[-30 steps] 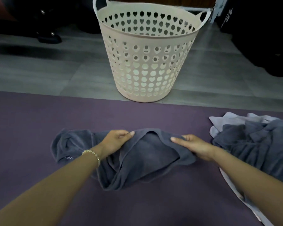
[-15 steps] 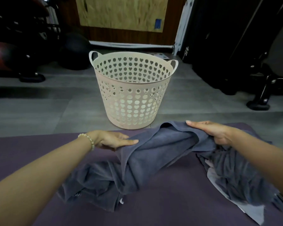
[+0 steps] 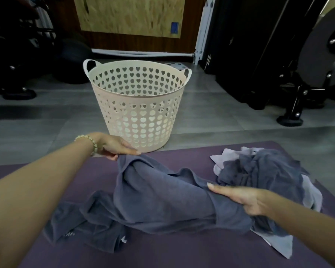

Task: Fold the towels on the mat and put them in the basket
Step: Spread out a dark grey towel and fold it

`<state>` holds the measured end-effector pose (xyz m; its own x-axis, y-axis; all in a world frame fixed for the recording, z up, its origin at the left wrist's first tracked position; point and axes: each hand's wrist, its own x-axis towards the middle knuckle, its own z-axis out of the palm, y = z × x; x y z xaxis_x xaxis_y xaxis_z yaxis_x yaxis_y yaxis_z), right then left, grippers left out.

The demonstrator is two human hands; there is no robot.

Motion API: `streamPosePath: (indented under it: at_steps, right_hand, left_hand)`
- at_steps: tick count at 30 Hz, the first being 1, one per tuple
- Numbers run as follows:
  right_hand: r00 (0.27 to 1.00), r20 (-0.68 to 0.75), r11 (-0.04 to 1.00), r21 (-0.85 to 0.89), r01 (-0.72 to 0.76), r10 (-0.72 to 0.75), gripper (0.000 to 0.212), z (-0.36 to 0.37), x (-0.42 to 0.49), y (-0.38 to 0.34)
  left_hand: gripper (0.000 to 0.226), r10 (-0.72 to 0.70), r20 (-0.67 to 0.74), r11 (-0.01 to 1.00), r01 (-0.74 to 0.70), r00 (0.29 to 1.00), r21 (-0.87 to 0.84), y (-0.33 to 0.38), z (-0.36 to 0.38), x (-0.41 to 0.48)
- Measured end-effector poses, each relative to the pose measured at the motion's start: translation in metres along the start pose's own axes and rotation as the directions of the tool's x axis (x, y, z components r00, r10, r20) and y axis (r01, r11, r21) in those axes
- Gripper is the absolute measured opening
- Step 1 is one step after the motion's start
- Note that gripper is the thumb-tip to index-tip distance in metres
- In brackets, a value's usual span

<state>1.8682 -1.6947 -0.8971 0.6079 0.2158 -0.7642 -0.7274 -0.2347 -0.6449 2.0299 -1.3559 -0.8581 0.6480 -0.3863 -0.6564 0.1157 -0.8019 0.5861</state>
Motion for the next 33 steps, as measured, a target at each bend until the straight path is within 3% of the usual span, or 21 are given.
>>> streamPosePath:
  at_steps: [2, 4, 7, 12, 16, 19, 21, 22, 24, 26, 29, 33]
  right_hand:
    - [1.0, -0.004, 0.992, 0.125, 0.015, -0.015, 0.089, -0.009, 0.011, 0.024]
    - [0.994, -0.108, 0.982, 0.184, 0.038, -0.019, 0.094, -0.027, 0.028, 0.056]
    - [0.974, -0.225, 0.969, 0.238, 0.071, -0.016, 0.081, -0.048, 0.048, 0.104]
    - [0.904, -0.426, 0.99, 0.119, 0.08, -0.022, 0.051, -0.073, 0.07, 0.171]
    - [0.866, -0.495, 0.997, -0.046, 0.054, -0.07, 0.085, -0.085, 0.086, 0.201]
    - [0.853, -0.51, 0.981, -0.191, 0.015, -0.112, 0.098, -0.087, 0.086, 0.199]
    - [0.823, -0.491, 0.933, -0.337, 0.123, -0.286, 0.12, -0.088, 0.092, 0.194]
    - [0.816, -0.443, 0.886, -0.432, 0.17, -0.372, 0.117, -0.086, 0.094, 0.188]
    - [0.832, -0.306, 0.79, -0.569, 0.229, -0.462, 0.089, -0.072, 0.1, 0.163]
    - [0.864, -0.216, 0.767, -0.588, 0.256, -0.455, 0.076, -0.051, 0.112, 0.131]
    - [0.871, -0.129, 0.747, -0.584, 0.319, -0.474, 0.093, -0.013, 0.141, 0.086]
    - [0.884, 0.017, 0.673, -0.642, 0.368, -0.467, 0.063, 0.05, 0.186, 0.034]
  left_hand:
    - [0.039, 0.078, -0.174, 0.991, -0.096, 0.982, -0.095, 0.02, 0.01, 0.023]
    - [0.03, 0.141, -0.349, 0.964, -0.209, 0.926, -0.166, 0.041, 0.034, 0.058]
    - [0.04, 0.237, -0.52, 0.952, -0.302, 0.82, -0.042, 0.059, 0.082, 0.114]
    - [0.067, 0.162, -0.481, 0.923, -0.304, 0.862, -0.235, 0.073, 0.177, 0.19]
    - [0.075, 0.071, -0.234, 0.996, -0.083, 0.97, -0.043, 0.038, 0.231, 0.217]
    - [0.069, 0.116, -0.196, 0.98, -0.08, 0.974, 0.183, 0.0, 0.242, 0.216]
    - [0.066, 0.18, -0.253, 0.963, -0.118, 0.951, 0.241, -0.019, 0.235, 0.209]
    - [0.065, 0.2, -0.282, 0.96, -0.129, 0.938, 0.25, -0.028, 0.227, 0.202]
    - [0.064, 0.2, -0.319, 0.96, -0.121, 0.926, 0.251, -0.048, 0.206, 0.188]
    - [0.06, 0.17, -0.334, 0.965, -0.088, 0.927, 0.245, -0.073, 0.183, 0.17]
    - [0.058, 0.128, -0.372, 0.954, -0.011, 0.92, 0.301, -0.113, 0.147, 0.133]
    - [0.061, 0.131, -0.404, 0.887, 0.075, 0.905, 0.456, -0.163, 0.12, 0.082]
